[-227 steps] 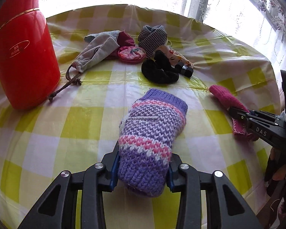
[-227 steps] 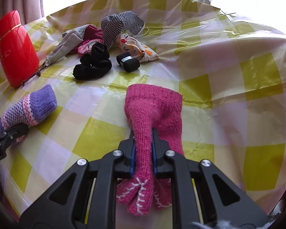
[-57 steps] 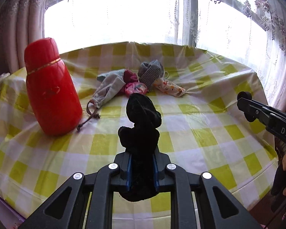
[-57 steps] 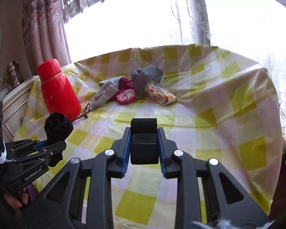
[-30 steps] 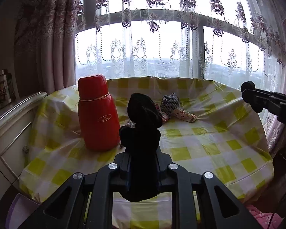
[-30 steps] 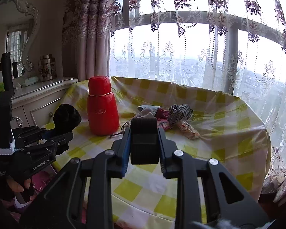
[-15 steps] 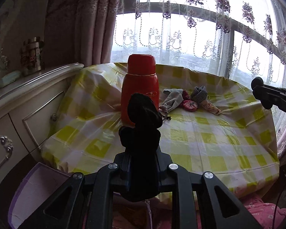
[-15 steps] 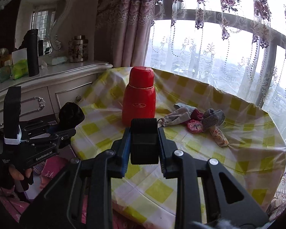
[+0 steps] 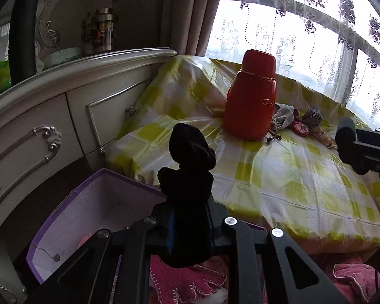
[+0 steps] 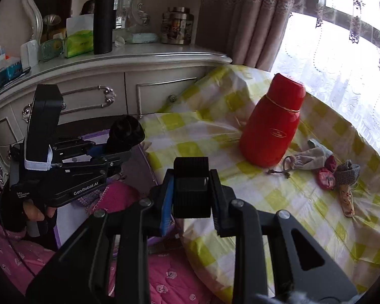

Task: Organize soft objects
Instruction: 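Carry the black scrunchie with the left gripper while the right carries the hair tie into the box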

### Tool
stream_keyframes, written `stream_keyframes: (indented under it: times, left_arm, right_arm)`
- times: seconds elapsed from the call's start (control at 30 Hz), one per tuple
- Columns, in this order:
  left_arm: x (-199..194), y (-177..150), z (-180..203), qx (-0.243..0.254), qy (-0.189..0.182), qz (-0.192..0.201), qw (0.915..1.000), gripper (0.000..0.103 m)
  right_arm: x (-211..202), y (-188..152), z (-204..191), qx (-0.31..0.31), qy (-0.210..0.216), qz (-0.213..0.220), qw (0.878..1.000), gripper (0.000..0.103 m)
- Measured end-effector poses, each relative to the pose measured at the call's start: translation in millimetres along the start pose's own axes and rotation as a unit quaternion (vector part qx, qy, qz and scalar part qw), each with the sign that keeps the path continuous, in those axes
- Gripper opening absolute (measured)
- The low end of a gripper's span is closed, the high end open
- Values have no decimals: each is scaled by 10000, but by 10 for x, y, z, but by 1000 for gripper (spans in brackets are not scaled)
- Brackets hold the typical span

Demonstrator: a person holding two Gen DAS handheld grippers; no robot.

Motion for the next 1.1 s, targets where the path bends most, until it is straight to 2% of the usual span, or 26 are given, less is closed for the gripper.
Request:
stream_keyframes:
  times: [0.27,0.47,0.57,0.6,0.63,0.67,0.73,0.83,0.93,1.03,1.1]
  left_arm:
    - [29,-347,-467,-337,394,-519,9973,22]
    - [267,-607,-652,-519,609,-1353,9876,24]
    - [386,-750,-770,-799,784,-1804,9772,43]
    - [415,-790,-808,-880,909,-1933,9729,54]
    - [432,-820,-846,-945,1052,-2015,9692,61]
    - [436,-838,-873,-980,1182,-2058,9665,64]
    - [444,-855,-903,-981,1300,-2104,9640,69]
    - [468,-843,-864,-857,1360,-2165,9630,70]
    - [538,-745,-692,-566,1381,-2217,9636,70]
    - [633,-579,-432,-205,1259,-2156,9681,70]
    - [704,-410,-167,87,964,-1994,9751,70]
  right_arm:
    - [422,-21,-650,-833,688,-494,9929,30]
    - [753,-137,-918,-1069,1108,-962,9834,30]
    - [919,-245,-1021,-997,1564,-1373,9730,31]
    - [969,-295,-1052,-949,1764,-1533,9677,32]
    - [1001,-335,-1074,-914,1855,-1605,9651,36]
    - [1018,-365,-1077,-899,1844,-1600,9656,41]
    - [1036,-389,-1018,-831,1805,-1531,9680,48]
    - [1030,-383,-772,-508,1755,-1421,9728,49]
    - [1005,-389,-366,-50,1540,-1259,9800,52]
    - [964,-461,177,501,1149,-1114,9858,54]
    - [914,-550,573,926,842,-1035,9867,57]
Point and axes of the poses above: each gripper's, at about its wrist camera, not at the fingertips, and x roughly the way its jaws point, z to its right, y to its top, the point moved 4 cm from there along x, roughly the way its jaws point, and after that the axes turned 5 degrees about x, right-handed, at the moved point
